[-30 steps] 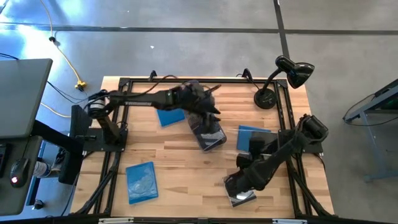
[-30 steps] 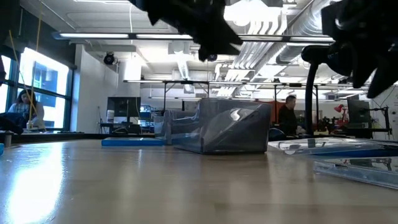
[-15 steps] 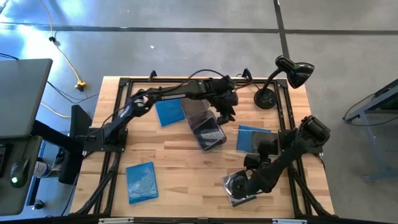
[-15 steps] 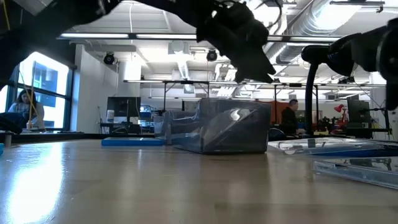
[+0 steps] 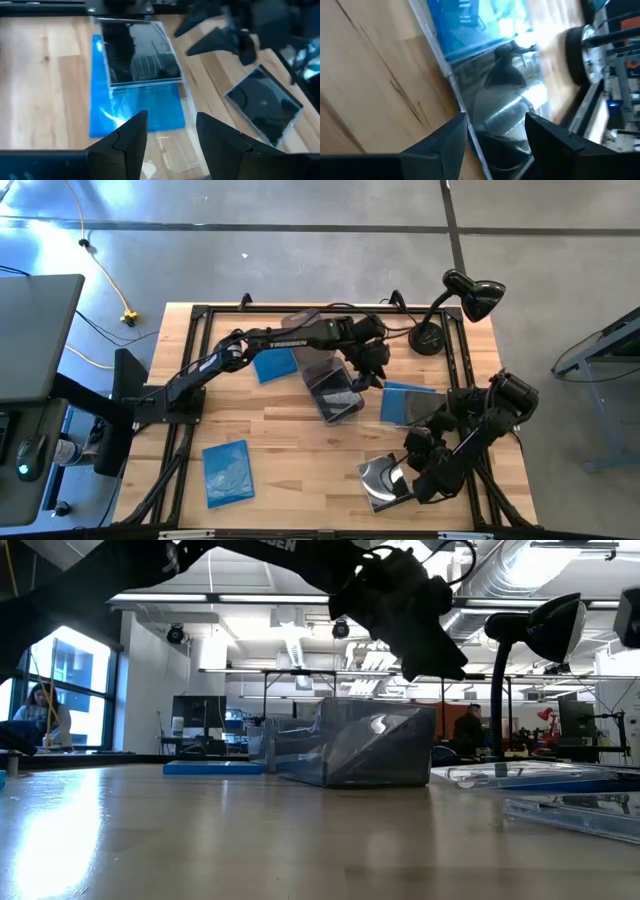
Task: Pick & place jewel cases by type
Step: Put the left black CD case into the bottom black bin
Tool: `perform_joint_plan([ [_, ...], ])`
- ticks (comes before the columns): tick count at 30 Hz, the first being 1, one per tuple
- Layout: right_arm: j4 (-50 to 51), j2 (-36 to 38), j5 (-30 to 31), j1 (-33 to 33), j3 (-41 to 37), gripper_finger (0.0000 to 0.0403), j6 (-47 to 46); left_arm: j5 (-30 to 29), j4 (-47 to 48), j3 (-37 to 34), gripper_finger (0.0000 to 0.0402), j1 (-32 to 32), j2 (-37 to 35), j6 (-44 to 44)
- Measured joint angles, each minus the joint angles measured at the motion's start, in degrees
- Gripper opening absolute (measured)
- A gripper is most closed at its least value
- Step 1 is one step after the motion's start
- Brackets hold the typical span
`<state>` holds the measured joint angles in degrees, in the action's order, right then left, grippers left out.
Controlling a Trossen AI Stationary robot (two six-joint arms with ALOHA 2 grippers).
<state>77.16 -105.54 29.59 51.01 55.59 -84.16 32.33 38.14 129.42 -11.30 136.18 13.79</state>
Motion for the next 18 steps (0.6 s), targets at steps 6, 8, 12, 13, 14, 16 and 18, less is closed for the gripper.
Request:
perform_joint_plan([
  [6, -8.4, 0.0, 3.5, 0.2, -7.0, 0.0195, 0.5, -0.1, -0.7, -0.1, 0.0168, 2.2, -0.9, 0.8],
  [8, -8.4, 0.0, 4.4, 0.2, -8.3, 0.0195, 0.6, 0.2, -0.8, 0.0, 0.0168, 2.4, -1.6, 0.3],
  [12, -8.2, 0.0, 5.1, 0.1, -9.3, 0.0195, 2.5, 2.6, 0.9, 0.0, 0.0168, 2.3, -3.8, -2.5],
  [13, -8.2, 0.0, 5.4, 0.1, -9.2, 0.0195, 3.4, 3.6, 2.6, -0.1, 0.0168, 2.3, -4.7, -2.7],
  [14, -8.1, 0.0, 6.2, 0.2, -9.0, 0.0195, 4.1, 4.0, 3.2, -0.1, 0.0168, 2.3, -5.4, -2.7],
  [16, -7.8, 0.0, 8.0, 0.4, -8.0, 0.0195, 5.7, 4.3, 4.3, 0.0, 0.0168, 2.3, -7.2, -2.5],
  [18, -7.5, 0.0, 10.9, 0.5, -7.2, 0.0195, 7.7, 4.3, 6.1, 0.0, 0.0168, 2.3, -8.7, -2.1],
])
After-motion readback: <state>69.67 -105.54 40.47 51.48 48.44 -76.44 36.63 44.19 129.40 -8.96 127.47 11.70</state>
